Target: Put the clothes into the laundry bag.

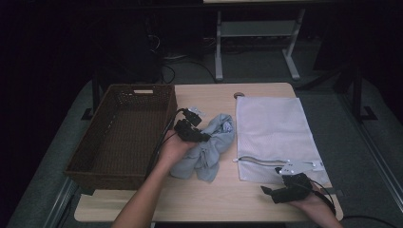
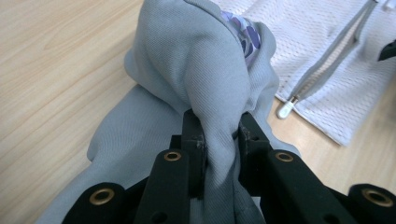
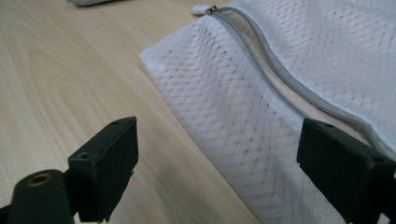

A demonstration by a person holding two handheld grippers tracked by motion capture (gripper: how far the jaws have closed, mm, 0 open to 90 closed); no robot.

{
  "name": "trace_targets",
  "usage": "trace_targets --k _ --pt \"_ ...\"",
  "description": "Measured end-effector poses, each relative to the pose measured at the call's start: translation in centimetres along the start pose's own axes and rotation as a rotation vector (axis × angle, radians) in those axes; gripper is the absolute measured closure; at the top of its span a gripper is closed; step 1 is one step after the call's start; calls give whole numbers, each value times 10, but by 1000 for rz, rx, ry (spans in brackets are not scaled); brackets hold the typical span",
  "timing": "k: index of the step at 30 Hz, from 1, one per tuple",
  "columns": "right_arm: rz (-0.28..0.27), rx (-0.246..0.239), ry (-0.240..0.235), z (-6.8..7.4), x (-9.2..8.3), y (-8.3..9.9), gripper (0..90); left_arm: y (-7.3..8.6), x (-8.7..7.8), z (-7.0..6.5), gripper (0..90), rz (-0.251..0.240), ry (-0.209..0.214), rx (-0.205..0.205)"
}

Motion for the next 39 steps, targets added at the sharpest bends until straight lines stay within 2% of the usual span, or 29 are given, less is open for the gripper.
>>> trace_targets --k 8,9,11,12,16,17,21,22,23,31,39 --pt "2 -1 -5 0 0 0 122 1 17 1 725 5 11 -20" --pt "3 -1 -5 0 0 0 122 1 18 1 675 3 11 -25" --pt "3 -1 -5 0 0 0 121 0 16 2 656 -4 12 -31" --pt "1 -2 -6 1 0 0 121 -1 12 2 572 -17 9 -39" --pt "1 -2 -7 0 0 0 121 -5 1 1 453 -38 20 -48" --pt "2 -2 -6 1 0 0 121 -6 -8 -1 420 -56 9 -33" --pt "2 -5 -7 1 0 0 121 -8 -21 -5 334 -83 18 -29" --pt "3 -4 -6 1 0 0 121 -8 -27 -9 323 -85 42 -24" --pt "3 -4 -6 1 0 0 121 -7 -29 -11 311 -86 48 -23" --pt "5 -3 -7 1 0 0 122 13 -36 -29 244 -84 54 -13" --pt "14 5 -9 2 1 -1 127 40 -44 -43 207 -88 26 1"
Point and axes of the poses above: each handheld gripper's, and its own axes: x roughly forward along the jaws, y roughly out of its underside, z roughly to its left, the point moved 3 cm from there along x, roughly forward along the jaws, and after that the axes turned 11 degrees about -y, right-handed, at the moved point
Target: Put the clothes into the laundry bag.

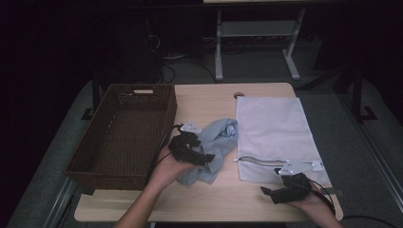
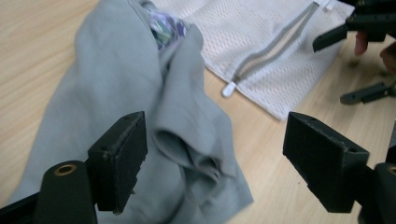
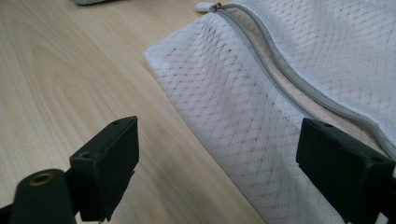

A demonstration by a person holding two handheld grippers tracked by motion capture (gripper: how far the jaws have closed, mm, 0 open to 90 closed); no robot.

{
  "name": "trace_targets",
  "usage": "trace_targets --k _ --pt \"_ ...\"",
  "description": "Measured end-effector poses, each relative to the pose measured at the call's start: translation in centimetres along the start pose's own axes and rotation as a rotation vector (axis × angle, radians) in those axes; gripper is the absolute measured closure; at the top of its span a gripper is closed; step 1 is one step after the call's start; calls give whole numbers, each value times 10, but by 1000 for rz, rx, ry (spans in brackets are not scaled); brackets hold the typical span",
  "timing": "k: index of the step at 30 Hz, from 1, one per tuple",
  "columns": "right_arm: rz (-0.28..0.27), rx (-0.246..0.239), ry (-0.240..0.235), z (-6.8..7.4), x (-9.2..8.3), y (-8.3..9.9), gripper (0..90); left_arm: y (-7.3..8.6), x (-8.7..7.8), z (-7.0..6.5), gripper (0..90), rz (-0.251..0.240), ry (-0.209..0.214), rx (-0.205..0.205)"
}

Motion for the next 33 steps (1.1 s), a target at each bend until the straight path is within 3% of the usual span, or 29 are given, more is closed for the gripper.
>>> trace_targets --k 7,17,21,22,26,27,29,30,33 --pt "1 4 2 -1 0 0 128 20 -8 -18 170 -36 -45 8" --pt "7 11 11 -4 -8 -5 96 57 -4 -35 170 -19 -24 -8" --pt "12 21 9 -8 -10 -7 151 69 -3 -37 170 -13 -23 -15" --pt "16 28 20 -12 -12 -7 216 75 -3 -37 170 -11 -22 -15" --pt "0 49 17 -18 -16 -7 320 82 -1 -36 174 -24 -31 -26" --pt "-8 65 24 -22 -22 -5 441 83 -1 -35 174 -21 -30 -23" --pt "-4 66 28 -24 -24 -4 482 84 0 -34 174 -19 -31 -14" --pt "7 83 44 -30 -29 1 570 85 0 -33 174 -21 -31 -10" --pt "31 105 63 -38 -34 10 678 86 -1 -32 173 -24 -29 -8"
Point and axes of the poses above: each handheld gripper's, and its own axes: x roughly forward along the jaws, y roughly out of its underside, z roughly to its left, the point moved 3 cm from there along x, roughly forward along the jaws, and after that the axes turned 11 degrees about -y, right-handed, at the moved point
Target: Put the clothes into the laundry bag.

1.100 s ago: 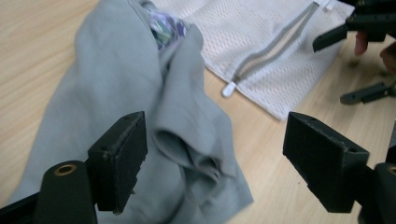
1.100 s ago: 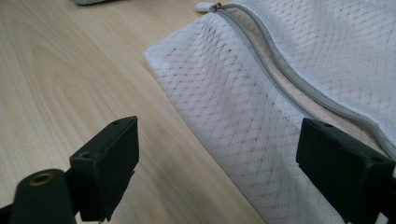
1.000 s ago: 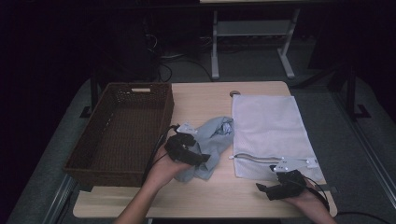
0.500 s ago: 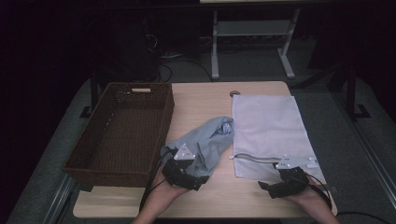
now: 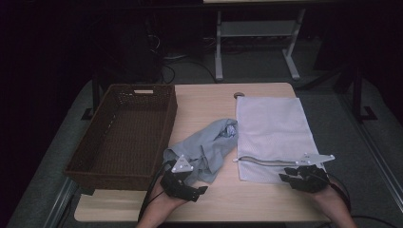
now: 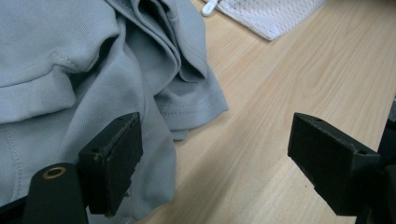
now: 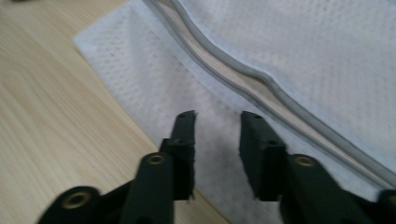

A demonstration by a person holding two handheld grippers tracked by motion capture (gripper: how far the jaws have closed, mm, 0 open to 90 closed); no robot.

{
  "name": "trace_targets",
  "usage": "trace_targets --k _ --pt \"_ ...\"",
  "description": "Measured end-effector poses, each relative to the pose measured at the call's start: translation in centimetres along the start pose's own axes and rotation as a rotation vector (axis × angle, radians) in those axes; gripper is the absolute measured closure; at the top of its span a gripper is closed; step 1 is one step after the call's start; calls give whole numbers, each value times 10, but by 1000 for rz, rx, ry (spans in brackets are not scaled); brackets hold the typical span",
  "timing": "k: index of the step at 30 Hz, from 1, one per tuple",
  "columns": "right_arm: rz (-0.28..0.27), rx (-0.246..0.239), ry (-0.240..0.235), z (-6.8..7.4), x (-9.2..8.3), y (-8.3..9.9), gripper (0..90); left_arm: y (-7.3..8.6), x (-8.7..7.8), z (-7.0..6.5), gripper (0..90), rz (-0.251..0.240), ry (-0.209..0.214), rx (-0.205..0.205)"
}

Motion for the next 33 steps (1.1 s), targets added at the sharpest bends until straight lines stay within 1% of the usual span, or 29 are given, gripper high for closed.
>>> trace_targets --k 1,2,3,4,5,6,10,14,15,17,20,22,27,28,29,31,33 --pt "7 4 2 -2 -1 2 722 0 0 0 173 -1 -1 0" --pt "7 4 2 -2 -1 2 722 0 0 0 173 -1 -1 0" --pt "12 9 5 -4 -2 3 768 1 0 0 173 4 0 6" --pt "33 -4 15 -7 -3 5 823 2 0 0 172 4 0 6" --pt "48 -6 17 -10 -3 6 864 3 1 0 172 8 0 5" --pt "57 -10 19 -11 -2 7 886 3 2 0 172 9 1 5" --pt "76 -13 19 -15 0 9 896 3 2 1 171 12 2 2" --pt "75 1 19 -17 0 9 897 4 3 2 171 15 2 -1" --pt "79 -7 22 -16 1 8 897 4 3 2 171 16 3 -1" --pt "88 -18 21 -14 1 8 898 4 4 2 171 18 4 0" --pt "104 -39 6 -9 3 7 898 4 4 2 171 18 14 -7" --pt "120 -63 -3 -3 4 6 898 4 4 2 172 20 15 -7" --pt "143 -106 -45 13 9 3 898 4 4 2 171 18 19 -9" --pt "143 -106 -45 13 9 3 898 4 4 2 171 18 19 -9" --pt "154 -128 -66 21 12 2 898 4 4 2 171 18 20 -10" --pt "161 -147 -84 27 14 2 898 4 4 3 171 19 25 -14" --pt "163 -156 -92 30 15 1 898 4 4 2 171 19 25 -13"
Point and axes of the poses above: each handheld gripper's, and its own axes: x roughly forward along the jaws, y roughly out of its underside, z roughly to its left, the point moved 3 cm from there along x, roughly forward along the jaws, and after that the axes turned 11 degrees about -y, right-handed, at the moved point
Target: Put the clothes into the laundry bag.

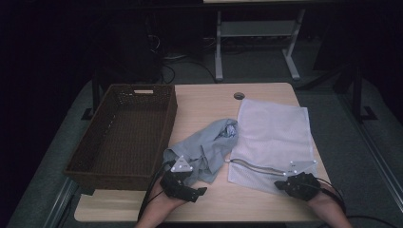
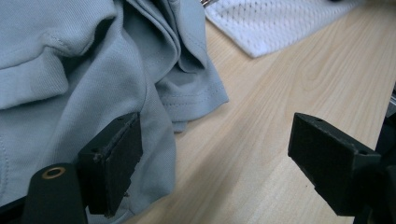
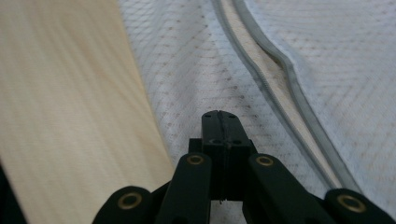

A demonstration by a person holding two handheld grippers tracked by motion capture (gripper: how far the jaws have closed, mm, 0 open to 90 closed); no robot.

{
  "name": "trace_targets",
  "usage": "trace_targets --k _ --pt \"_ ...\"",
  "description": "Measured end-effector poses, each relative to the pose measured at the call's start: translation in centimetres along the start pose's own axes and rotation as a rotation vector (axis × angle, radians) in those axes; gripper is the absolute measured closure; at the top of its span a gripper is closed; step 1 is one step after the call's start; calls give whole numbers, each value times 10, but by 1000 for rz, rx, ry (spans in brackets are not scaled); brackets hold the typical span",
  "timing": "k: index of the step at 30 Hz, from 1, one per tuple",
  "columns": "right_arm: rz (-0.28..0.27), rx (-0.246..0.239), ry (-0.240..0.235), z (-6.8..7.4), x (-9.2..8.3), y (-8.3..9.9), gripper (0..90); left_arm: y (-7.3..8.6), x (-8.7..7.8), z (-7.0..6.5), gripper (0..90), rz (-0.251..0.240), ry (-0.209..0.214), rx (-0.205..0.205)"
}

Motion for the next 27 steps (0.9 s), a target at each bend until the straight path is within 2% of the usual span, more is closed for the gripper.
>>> trace_targets --k 2,6,17,19,27 --pt "5 -31 -28 10 4 -3 898 0 0 0 172 -1 0 1" --pt "15 -71 -56 22 10 -9 898 0 0 0 171 -1 2 2" --pt "21 -144 -130 48 27 -24 898 0 -1 0 172 0 -1 6" --pt "20 -148 -141 51 30 -27 898 0 -1 0 172 1 -1 6" --pt "28 -214 -161 69 46 -45 898 0 0 0 172 2 0 8"
Point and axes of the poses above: each handheld gripper's, and its own axes: x roughly forward along the jaws, y roughly out of its underside, z roughly to its left, the point moved 3 cm from there along x, roughly forward along the jaws, and after that the axes turned 11 degrees about -y, right-handed, at the moved point
